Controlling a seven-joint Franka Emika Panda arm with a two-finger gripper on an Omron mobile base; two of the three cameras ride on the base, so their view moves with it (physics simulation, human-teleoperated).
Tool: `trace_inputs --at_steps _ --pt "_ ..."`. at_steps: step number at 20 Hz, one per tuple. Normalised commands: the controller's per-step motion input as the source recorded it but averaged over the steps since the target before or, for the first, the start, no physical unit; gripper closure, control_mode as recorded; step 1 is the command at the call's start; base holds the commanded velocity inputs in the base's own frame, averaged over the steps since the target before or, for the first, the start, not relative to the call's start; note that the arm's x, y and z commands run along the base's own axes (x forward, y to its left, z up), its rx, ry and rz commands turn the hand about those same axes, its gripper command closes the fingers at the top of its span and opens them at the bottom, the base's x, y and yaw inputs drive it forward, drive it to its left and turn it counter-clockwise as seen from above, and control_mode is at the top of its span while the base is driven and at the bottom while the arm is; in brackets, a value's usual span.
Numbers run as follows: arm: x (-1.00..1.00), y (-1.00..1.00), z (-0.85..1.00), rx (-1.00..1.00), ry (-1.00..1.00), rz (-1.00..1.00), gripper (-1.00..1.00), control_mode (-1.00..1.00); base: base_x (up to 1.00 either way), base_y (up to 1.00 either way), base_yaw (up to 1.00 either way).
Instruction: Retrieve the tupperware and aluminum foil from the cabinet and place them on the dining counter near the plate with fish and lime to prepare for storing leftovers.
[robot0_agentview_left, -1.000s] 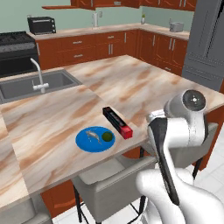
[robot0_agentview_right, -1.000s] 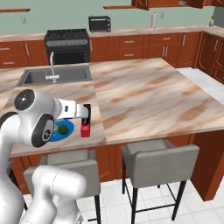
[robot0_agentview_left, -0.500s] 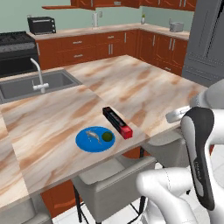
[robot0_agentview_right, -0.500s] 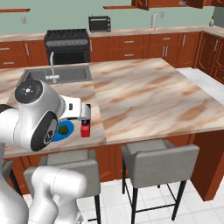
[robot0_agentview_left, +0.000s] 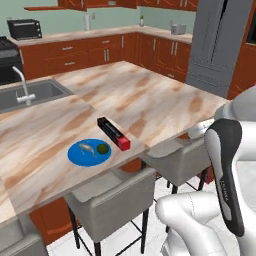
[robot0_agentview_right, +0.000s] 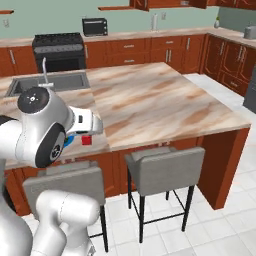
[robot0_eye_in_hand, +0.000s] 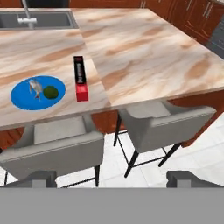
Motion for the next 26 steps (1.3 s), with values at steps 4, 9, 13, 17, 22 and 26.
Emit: trace_inputs --at_steps 4,9,13,17,22,26 --pt "0.0 0.0 0.0 0.0 0.0 0.0 -1.0 1.0 -0.78 -0.8 -0.57" --pt "0.0 0.0 0.0 0.0 0.0 0.0 -1.0 1.0 0.0 -1.0 -0.67" --pt "0.0 0.0 0.0 0.0 0.0 0.0 -1.0 1.0 0.51 -0.88 -0.55" --pt "0.0 0.0 0.0 0.0 0.0 0.0 -1.0 1.0 0.96 -0.69 -0.36" --pt "0.0 0.0 0.0 0.0 0.0 0.0 -1.0 1.0 1.0 -0.72 -0.08" --pt "0.0 0.0 0.0 0.0 0.0 0.0 -1.0 1.0 1.0 -0.66 0.11"
